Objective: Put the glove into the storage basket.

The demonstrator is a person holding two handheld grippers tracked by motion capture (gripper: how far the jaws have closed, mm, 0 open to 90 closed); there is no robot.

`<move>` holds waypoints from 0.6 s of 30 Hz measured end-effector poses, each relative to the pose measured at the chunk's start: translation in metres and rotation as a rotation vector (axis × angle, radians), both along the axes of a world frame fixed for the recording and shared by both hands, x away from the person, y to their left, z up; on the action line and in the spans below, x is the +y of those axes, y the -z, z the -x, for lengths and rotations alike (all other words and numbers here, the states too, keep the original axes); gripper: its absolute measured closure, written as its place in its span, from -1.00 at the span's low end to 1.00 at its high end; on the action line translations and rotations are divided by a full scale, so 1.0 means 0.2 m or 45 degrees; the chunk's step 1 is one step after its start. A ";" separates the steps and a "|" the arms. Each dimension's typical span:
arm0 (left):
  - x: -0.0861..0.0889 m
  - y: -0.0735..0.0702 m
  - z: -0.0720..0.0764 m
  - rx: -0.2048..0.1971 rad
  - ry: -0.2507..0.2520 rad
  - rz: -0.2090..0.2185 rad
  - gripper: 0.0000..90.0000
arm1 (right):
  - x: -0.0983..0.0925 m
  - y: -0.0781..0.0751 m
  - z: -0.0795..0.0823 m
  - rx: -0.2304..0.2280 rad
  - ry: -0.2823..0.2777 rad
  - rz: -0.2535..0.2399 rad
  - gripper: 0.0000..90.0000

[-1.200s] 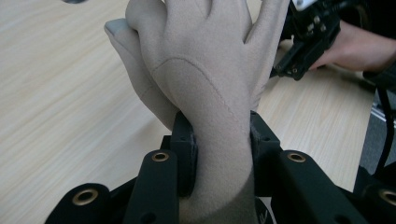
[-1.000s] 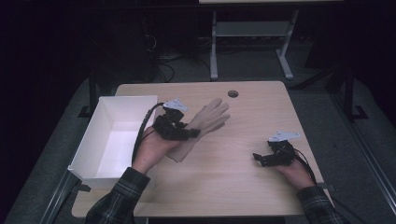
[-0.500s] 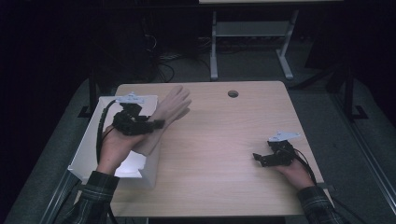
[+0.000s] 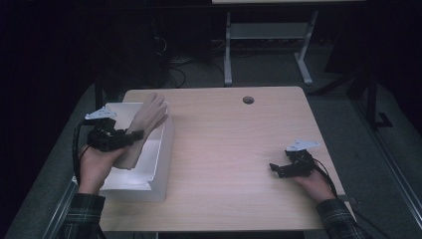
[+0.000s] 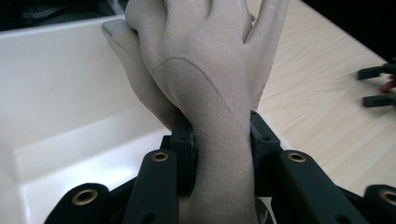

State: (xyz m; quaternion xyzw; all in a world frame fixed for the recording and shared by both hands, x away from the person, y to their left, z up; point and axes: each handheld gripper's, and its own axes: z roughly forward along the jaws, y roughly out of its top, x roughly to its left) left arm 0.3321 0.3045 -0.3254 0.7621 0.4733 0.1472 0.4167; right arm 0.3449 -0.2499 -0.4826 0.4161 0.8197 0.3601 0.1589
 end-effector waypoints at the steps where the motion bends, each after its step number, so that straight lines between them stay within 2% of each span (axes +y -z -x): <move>1: 0.01 0.02 0.00 0.005 -0.004 -0.007 0.53 | 0.00 0.00 0.00 0.000 0.000 0.000 -0.71; 7: 0.04 0.15 -0.03 0.052 -0.048 -0.024 0.53 | 0.00 0.00 0.00 0.002 -0.002 0.003 -0.71; 18: 0.05 0.34 -0.08 0.141 -0.063 -0.089 0.53 | 0.00 0.00 0.00 0.000 0.000 0.000 -0.70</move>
